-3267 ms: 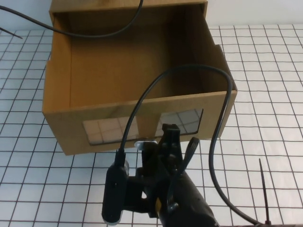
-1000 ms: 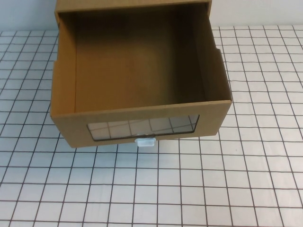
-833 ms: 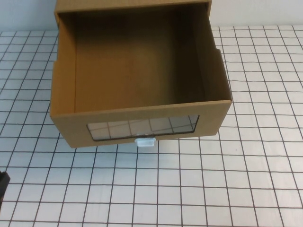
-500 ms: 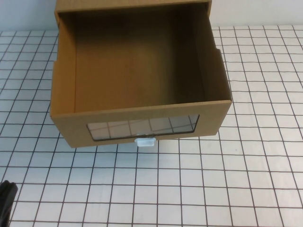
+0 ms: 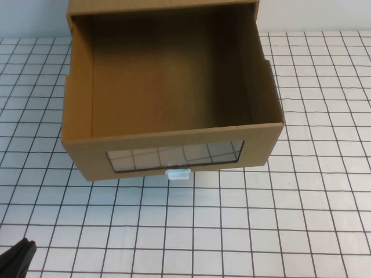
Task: Open the shoe box
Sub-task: 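Pull the top drawer of the cardboard box fully open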
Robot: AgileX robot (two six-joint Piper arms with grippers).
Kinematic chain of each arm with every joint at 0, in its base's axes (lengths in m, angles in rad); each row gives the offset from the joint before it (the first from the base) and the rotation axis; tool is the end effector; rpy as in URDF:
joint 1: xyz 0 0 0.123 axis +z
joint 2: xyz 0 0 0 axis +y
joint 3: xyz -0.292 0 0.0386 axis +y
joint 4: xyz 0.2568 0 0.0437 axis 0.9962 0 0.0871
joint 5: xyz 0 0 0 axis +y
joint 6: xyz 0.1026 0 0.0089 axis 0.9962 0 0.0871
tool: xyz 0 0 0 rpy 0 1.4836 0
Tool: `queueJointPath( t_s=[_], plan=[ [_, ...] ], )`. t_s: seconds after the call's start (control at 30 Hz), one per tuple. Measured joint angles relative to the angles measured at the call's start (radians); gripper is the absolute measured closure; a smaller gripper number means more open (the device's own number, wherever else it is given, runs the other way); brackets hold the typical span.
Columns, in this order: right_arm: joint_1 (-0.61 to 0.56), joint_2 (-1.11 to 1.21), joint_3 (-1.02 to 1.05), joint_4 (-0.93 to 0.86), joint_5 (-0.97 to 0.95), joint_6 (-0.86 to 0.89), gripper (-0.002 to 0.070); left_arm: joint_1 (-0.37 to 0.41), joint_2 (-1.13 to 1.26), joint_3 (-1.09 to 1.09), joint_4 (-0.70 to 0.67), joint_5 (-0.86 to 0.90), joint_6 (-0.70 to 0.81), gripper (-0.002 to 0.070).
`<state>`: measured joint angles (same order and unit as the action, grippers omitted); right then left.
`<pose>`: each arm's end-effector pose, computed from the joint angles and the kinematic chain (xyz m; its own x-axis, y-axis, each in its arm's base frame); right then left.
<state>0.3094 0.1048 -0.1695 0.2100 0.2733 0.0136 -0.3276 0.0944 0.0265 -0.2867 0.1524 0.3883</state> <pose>0.0641 0.0266 0.2402 -0.1840 0.1659 -0.9688 -0.3254 0.9198 0.2193 0.0690 -0.0281 0.1829 -0.1308 0.1548 -0.9793 0.3772 0.9212 0.0952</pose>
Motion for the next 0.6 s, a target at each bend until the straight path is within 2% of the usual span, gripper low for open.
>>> queueJointPath(
  t_s=[0.17, 0.4, 0.6],
  plan=[
    [-0.032, -0.011, 0.025, -0.153, -0.087, 0.000, 0.0689, 0.000, 0.000, 0.000, 0.000, 0.000, 0.000, 0.0677],
    [-0.262, -0.043, 0.147, -0.179, -0.209, 0.000, 0.0689, 0.000, 0.000, 0.000, 0.000, 0.000, 0.000, 0.0677],
    [-0.298, -0.112, 0.192, -0.179, -0.169, 0.000, 0.0689, 0.000, 0.000, 0.000, 0.000, 0.002, 0.000, 0.0677]
  ],
)
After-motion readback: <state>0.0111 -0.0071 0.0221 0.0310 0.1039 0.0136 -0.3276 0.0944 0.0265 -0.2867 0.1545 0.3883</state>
